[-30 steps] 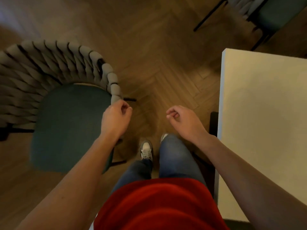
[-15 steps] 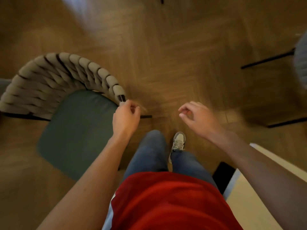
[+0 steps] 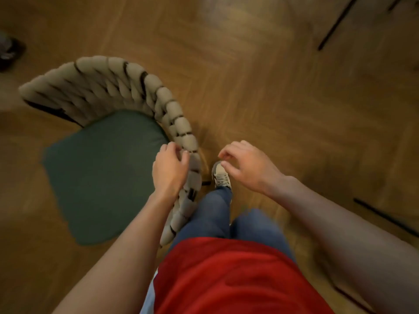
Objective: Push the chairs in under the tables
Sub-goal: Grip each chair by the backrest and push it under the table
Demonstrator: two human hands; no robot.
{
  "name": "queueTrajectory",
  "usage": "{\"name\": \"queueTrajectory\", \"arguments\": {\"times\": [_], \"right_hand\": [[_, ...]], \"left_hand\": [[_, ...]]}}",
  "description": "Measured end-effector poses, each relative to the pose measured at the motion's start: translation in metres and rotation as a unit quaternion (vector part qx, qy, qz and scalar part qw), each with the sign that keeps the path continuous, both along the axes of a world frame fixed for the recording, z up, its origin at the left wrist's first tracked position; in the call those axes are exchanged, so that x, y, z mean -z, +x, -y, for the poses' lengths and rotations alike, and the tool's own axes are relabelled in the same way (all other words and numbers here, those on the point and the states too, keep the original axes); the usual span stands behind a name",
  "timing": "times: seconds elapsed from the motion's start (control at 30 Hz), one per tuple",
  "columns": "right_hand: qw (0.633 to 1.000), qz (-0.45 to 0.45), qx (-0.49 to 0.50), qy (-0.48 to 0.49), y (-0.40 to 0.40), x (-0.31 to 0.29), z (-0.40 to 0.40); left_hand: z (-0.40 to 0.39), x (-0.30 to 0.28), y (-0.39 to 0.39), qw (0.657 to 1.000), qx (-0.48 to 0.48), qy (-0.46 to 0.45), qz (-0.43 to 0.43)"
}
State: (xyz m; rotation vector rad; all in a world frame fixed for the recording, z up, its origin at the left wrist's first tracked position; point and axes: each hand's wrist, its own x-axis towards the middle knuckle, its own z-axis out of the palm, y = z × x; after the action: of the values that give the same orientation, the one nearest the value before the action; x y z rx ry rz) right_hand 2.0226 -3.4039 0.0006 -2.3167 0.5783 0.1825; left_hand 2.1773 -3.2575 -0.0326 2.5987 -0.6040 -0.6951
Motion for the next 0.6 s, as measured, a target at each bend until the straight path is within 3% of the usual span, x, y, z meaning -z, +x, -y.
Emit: {"name": "queueTrajectory", "arguments": {"times": [0.17, 0.3, 0.47, 0.6], "right_hand": [[0.988, 0.024, -0.150, -0.021, 0.101, 0.004, 0.053], [0.953, 0.055, -0.293, -0.049, 0.174, 0.013, 0.075], [0.863, 0.103, -0.489, -0.066, 0.255, 0.031, 0.090], [0.746, 0.121, -0.653, -0.055, 0.294, 0.053, 0.096]], "left_hand": [[0.018, 0.000, 0.038, 0.997, -0.079, 0.010, -0.018], [0.023, 0.005, 0.050, 0.985, -0.169, -0.010, -0.022], [0.037, 0.011, 0.042, 0.958, -0.281, 0.003, -0.046], [0.059, 0.022, 0.017, 0.921, -0.375, 0.007, -0.108]]}}
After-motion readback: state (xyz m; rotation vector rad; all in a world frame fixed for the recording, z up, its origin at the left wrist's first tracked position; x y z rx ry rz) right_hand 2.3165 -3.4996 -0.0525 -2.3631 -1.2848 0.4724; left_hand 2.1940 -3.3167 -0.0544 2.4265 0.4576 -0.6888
